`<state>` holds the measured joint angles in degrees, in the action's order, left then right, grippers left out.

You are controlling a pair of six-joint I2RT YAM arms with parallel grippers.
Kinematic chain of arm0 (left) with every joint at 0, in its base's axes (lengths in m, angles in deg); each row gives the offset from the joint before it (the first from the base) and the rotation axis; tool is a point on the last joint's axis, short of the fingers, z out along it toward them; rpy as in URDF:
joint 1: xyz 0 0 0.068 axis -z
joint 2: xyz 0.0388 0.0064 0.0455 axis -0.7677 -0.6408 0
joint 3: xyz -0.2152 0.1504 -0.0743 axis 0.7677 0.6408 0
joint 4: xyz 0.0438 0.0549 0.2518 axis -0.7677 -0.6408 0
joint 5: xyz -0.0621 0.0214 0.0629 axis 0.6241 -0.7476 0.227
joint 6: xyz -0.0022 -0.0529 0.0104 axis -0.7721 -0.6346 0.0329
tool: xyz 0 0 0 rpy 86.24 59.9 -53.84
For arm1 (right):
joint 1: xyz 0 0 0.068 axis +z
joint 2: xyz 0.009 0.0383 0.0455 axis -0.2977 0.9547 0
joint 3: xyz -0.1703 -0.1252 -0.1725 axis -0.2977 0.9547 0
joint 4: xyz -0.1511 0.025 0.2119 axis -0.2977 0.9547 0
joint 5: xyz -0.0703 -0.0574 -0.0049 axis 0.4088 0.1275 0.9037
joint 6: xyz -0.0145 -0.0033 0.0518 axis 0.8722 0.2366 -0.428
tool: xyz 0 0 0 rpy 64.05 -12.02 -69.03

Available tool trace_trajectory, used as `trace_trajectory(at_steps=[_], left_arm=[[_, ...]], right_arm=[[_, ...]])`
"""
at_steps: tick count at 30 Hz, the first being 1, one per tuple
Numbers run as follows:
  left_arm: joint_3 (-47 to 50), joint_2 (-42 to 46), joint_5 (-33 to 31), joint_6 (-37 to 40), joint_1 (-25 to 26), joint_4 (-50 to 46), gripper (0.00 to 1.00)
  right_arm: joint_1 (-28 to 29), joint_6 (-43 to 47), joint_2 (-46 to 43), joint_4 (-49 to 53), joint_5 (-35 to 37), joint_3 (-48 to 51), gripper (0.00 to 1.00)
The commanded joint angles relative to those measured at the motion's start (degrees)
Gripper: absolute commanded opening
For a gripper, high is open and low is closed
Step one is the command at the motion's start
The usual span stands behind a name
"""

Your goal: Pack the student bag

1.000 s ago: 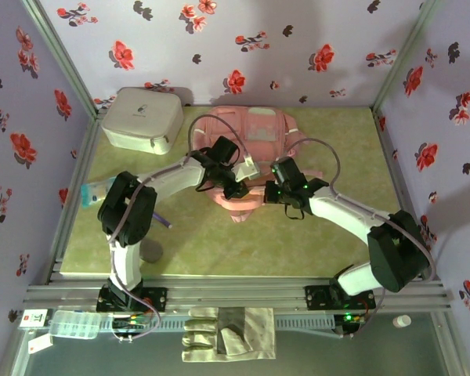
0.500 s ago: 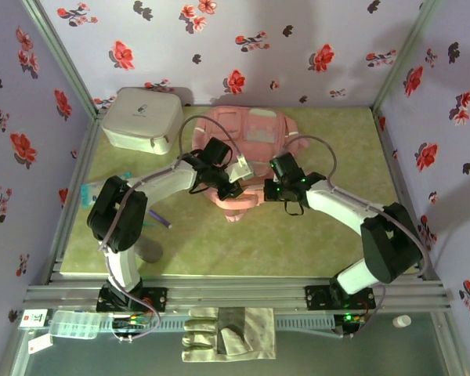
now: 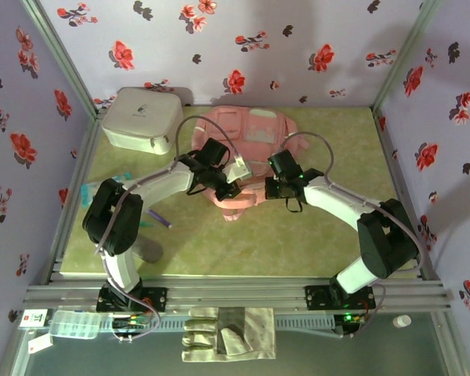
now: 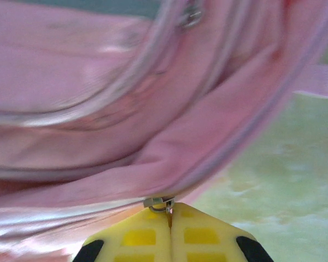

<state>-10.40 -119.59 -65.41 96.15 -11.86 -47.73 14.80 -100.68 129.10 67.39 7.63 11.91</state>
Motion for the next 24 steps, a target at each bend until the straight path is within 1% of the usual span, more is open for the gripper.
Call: trace_trajectory(at_steps=[1,6,9,10,12,13,15,18,20,24], left_arm=[[1.6,4.6,-0.6,0.7,-0.9,-4.6,0.04],[4.1,7.3,-2.3,1.3,-1.1,-7.3,0.02],[5.2,8.7,-2.2,1.1,-1.4,-7.7,0.03],[5.3,9.1,-2.2,1.0,-1.4,-7.7,0.05],[5.5,9.7,-1.9,0.4,-1.5,-7.2,0.11],[5.3,9.8,-0.9,0.1,-1.5,-6.7,0.16],[5.0,9.6,1.4,-1.6,-1.5,-4.9,0.31],[3.8,7.9,4.2,-5.7,-1.1,-1.2,0.45],[2.6,6.2,6.3,-7.6,-0.6,0.5,0.49],[-0.9,1.7,6.4,-10.8,1.2,2.2,0.5]], right_arm=[[-2.0,-1.1,-1.1,4.9,12.6,-1.4,0.03],[-3.3,-0.8,-1.1,4.3,12.5,-2.1,0.04],[-3.7,0.4,0.0,3.2,10.4,-3.3,0.03],[-3.7,1.1,0.3,2.6,9.3,-3.7,0.02],[-3.7,2.9,0.3,0.9,4.6,-3.8,0.01],[-3.6,3.8,-0.1,-0.7,1.5,-3.6,0.01],[-3.6,4.9,-1.2,-4.1,-5.6,-2.1,0.0],[-3.6,4.6,-2.6,-8.2,-12.9,0.0,0.0],[-3.6,4.0,-3.3,-9.9,-15.2,1.2,0.0],[-3.6,2.8,-4.0,-11.4,-16.8,2.6,0.0]])
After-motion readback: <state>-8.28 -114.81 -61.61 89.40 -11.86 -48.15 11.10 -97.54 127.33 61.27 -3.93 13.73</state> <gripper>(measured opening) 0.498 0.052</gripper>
